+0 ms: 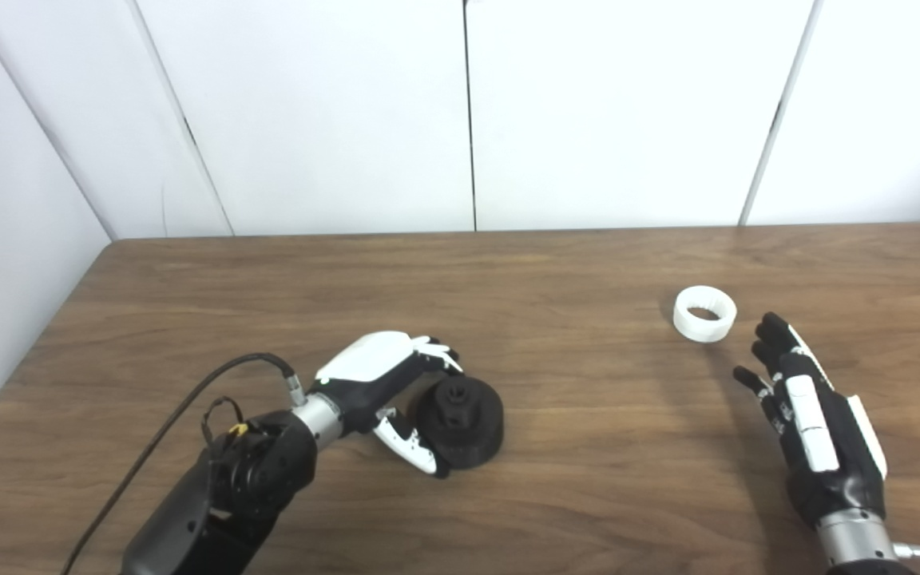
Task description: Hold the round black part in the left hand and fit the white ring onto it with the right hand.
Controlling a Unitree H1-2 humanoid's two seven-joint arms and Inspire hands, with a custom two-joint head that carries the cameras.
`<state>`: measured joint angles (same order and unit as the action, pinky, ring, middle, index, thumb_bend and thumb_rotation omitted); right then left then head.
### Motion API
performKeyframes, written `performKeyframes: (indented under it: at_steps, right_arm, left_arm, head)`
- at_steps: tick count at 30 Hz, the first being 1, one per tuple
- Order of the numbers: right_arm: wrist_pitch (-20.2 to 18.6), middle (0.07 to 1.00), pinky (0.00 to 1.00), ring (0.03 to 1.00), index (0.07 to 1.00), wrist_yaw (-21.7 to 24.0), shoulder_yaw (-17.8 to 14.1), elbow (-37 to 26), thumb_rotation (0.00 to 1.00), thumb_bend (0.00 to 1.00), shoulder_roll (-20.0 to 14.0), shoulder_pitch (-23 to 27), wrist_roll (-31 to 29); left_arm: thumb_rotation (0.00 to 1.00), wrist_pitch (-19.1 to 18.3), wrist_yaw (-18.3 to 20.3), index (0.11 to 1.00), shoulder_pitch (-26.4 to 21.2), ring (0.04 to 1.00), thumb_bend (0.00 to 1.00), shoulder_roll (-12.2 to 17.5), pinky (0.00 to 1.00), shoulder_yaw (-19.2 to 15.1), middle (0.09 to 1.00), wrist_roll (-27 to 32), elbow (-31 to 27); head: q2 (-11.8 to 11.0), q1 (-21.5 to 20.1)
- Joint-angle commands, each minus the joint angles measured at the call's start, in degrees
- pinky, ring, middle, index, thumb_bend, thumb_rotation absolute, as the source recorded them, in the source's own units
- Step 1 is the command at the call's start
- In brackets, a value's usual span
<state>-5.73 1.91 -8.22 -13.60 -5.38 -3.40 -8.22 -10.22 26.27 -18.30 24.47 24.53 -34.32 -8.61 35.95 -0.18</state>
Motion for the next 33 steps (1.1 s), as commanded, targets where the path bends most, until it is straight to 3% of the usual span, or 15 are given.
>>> performKeyframes:
  at_steps: [1, 12, 20, 33]
  right_arm:
    - [0.68, 0.936, 0.85, 0.951, 0.914, -0.39, 0.04, -2.54, 0.81, 0.66, 0.3, -0.72, 0.15]
    - [0.72, 0.945, 0.85, 0.959, 0.92, -0.29, 0.27, -2.93, 0.81, 0.66, 0.19, -0.98, 0.38]
    - [0.17, 0.946, 0.85, 0.958, 0.919, -0.51, 0.34, -3.58, 0.82, 0.65, 0.26, -1.23, 0.58]
    - [0.19, 0.946, 0.85, 0.96, 0.917, -0.48, 0.03, -3.58, 0.82, 0.67, 0.02, -1.28, 0.58]
  left_arm:
    - [0.22, 1.82, 0.61, 0.699, 0.13, 0.965, 0.9, -0.81, 0.87, 1.33, 0.905, -0.63, -1.72]
    - [0.21, 1.87, 1.5, 0.689, 2.6, 0.974, 0.92, -3.5, 0.89, 3.17, 0.91, -1.12, -3.62]
    - [0.21, 1.0, 3.74, 0.703, 3.61, 0.976, 0.92, -3.96, 0.88, 4.76, 0.918, -1.77, -6.5]
    - [0.21, 1.51, 3.77, 0.704, 3.99, 0.982, 0.91, -4.22, 0.89, 5.04, 0.919, -1.92, -6.77]
  head:
    - [0.07, -0.07]
    - [0.48, -0.39]
    - [0.7, -0.57]
    - [0.9, -0.78]
